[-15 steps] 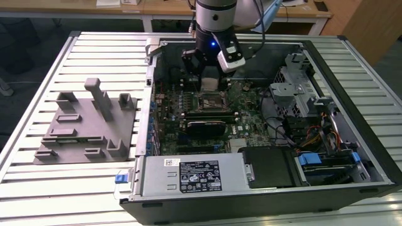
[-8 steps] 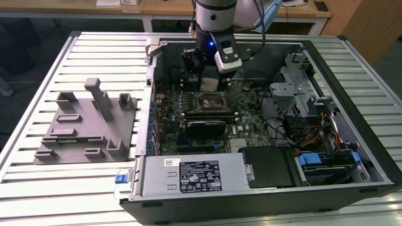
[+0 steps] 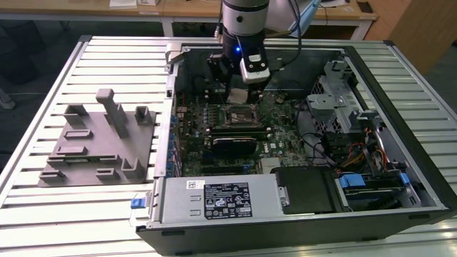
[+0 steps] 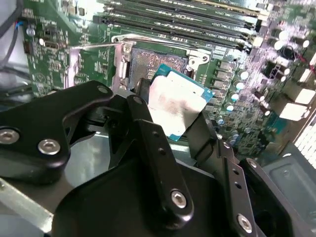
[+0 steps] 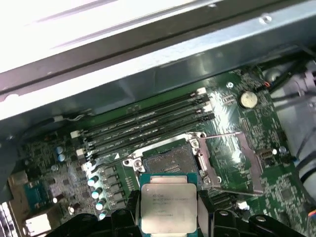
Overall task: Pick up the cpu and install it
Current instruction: 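Place the cpu into insertion slot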
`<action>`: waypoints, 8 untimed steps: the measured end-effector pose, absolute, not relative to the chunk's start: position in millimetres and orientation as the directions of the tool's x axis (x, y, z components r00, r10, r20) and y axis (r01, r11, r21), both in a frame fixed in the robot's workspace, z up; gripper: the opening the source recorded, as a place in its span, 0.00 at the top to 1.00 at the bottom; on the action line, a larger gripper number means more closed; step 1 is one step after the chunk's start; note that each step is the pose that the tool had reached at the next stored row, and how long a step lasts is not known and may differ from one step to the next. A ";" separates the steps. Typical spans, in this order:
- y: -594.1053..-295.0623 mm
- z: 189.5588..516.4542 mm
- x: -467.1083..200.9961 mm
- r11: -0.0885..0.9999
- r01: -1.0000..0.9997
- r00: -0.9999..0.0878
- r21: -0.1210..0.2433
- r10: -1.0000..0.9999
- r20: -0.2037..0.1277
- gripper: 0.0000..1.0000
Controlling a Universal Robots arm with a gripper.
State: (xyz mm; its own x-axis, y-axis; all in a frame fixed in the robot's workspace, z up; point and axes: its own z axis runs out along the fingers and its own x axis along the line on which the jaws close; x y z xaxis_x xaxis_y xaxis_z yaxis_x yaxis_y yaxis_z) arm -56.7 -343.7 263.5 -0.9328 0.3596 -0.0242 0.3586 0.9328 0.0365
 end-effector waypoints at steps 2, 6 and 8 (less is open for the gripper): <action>-343.7 263.4 -56.7 0.919 0.391 -0.919 0.037 0.392 -0.024 0.46; -343.7 263.3 -56.7 0.890 0.454 -0.890 0.037 0.455 -0.024 0.46; -343.7 263.3 -56.7 0.873 0.486 -0.873 0.036 0.487 -0.024 0.46</action>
State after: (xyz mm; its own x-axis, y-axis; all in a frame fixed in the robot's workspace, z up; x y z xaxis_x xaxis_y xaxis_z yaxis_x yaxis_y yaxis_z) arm -56.7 -343.7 263.3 -0.8733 0.4866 -0.0242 0.4857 0.8734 0.0365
